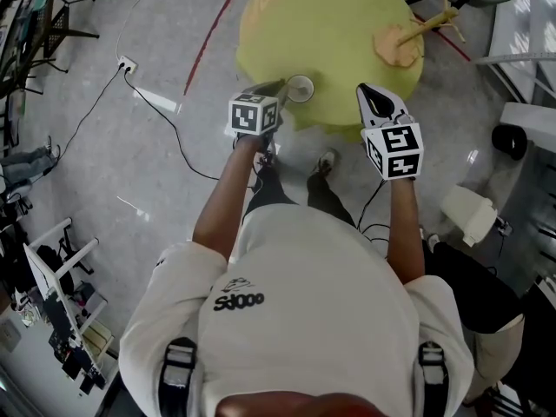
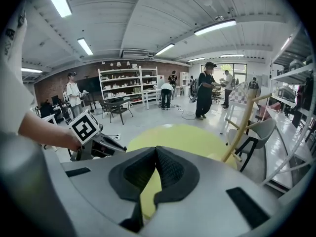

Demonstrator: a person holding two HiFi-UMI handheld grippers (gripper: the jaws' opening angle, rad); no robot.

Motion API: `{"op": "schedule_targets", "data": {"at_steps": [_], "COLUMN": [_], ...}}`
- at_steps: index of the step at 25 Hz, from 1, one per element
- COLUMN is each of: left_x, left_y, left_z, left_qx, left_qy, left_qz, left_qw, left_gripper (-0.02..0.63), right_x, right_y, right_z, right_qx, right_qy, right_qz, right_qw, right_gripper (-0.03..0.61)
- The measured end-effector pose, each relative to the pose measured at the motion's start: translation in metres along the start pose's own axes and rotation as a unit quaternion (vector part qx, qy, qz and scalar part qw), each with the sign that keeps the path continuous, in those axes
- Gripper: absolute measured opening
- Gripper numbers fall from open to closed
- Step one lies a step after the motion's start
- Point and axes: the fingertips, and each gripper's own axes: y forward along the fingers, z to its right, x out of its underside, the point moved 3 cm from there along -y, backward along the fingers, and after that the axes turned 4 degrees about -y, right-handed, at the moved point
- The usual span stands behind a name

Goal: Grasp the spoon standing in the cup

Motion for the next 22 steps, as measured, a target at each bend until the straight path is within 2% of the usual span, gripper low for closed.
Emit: {"op": "schedule_targets", "data": {"at_steps": [5,13,18,22], "left_x": [-0.010,-0.050,-0.081,-0.107], "left_y": [-0.012,-0.052,-0.081,-0.104], "left_z": [0.005,0.017,0.025,0.037], "left_qx": [0.003,0.019,0.025,0.029], "left_qy": [0.025,0.074,0.113,0.157], "left_qz": [0.004,0.050,0.086,0.118], "left_qw": [0.9997,0.9958,0.9895,0.9801], "left_gripper": [0.064,0.064,0.064,0.064], "right_x": [-0.010,-0.040,-0.070,-0.095], "right_y": [-0.009,-0.022,-0.033,-0.048], "right_z": [0.002,0.005,0.003,0.003], "right_qx": [0.014,0.046,0.063,0.077], "right_qy": [0.013,0.010,-0.006,-0.026], "right_qz": [0.015,0.044,0.070,0.095], "right_qw": [1.000,0.998,0.996,0.992], "right_gripper": [0.023,0.022,0.023,0.022]}}
